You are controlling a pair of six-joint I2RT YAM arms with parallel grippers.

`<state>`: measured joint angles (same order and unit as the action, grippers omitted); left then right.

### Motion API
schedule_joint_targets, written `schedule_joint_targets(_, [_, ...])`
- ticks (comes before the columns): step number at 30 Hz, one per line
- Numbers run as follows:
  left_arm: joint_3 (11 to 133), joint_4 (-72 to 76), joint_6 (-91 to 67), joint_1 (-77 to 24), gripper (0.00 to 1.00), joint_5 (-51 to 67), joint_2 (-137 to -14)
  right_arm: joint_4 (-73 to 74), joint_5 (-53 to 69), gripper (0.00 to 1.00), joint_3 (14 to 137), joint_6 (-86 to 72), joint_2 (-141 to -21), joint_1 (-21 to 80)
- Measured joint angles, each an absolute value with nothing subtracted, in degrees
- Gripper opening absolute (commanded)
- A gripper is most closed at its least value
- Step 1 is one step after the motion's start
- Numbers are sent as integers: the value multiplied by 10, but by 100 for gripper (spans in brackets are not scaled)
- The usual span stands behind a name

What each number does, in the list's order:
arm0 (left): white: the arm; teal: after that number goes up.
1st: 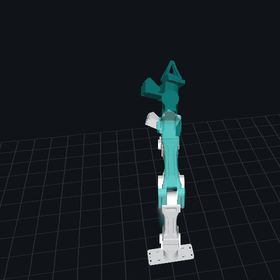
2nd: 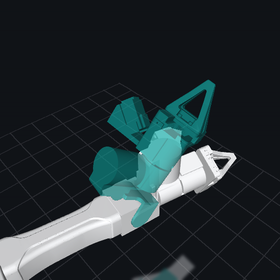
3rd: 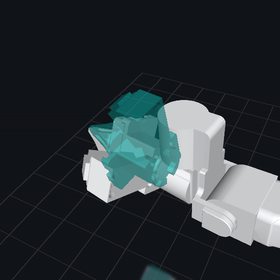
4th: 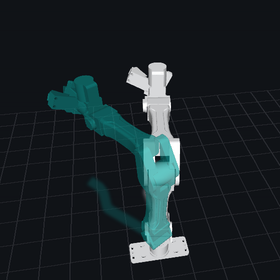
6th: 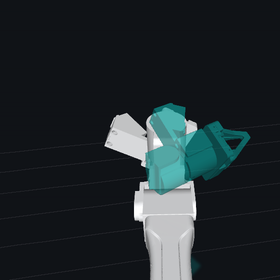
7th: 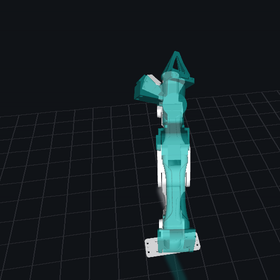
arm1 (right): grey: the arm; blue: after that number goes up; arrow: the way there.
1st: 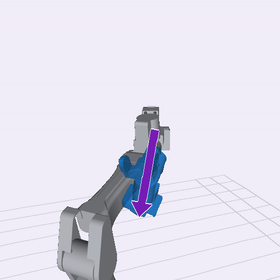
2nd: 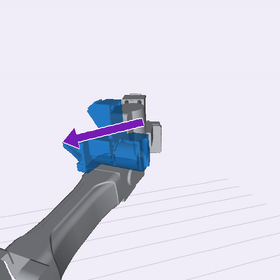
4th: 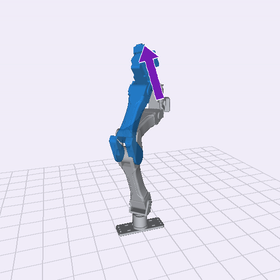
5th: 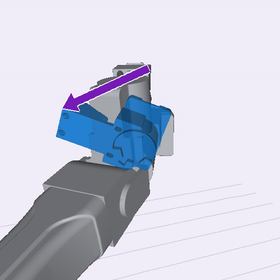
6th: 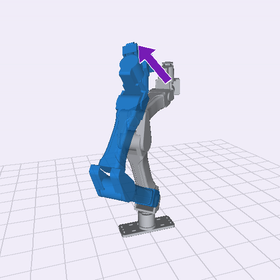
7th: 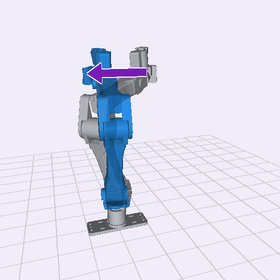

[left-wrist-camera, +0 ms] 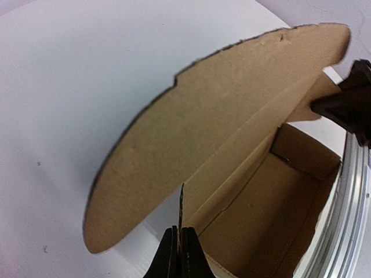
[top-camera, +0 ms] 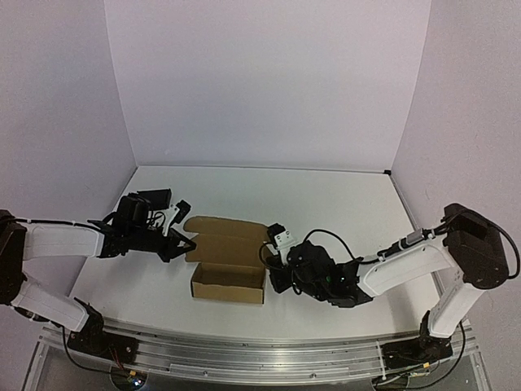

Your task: Fold the paper box

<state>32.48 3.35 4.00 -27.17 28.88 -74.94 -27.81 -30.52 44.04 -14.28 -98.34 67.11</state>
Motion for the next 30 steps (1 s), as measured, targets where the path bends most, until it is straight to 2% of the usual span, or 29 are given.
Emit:
schedule_joint_targets(9, [387,16,-88,-299,0,110,-749,-189,-490,4,597,-162,-1061,752])
schedule_joint_targets(19, [376,22,-189,-312,0,79,-751,-127,-579,0,668,-240,-1118,764])
schedule_joint_targets(30, [344,50,-212,-347,0,36,-752,128,-653,0,867,-439,-1218,731])
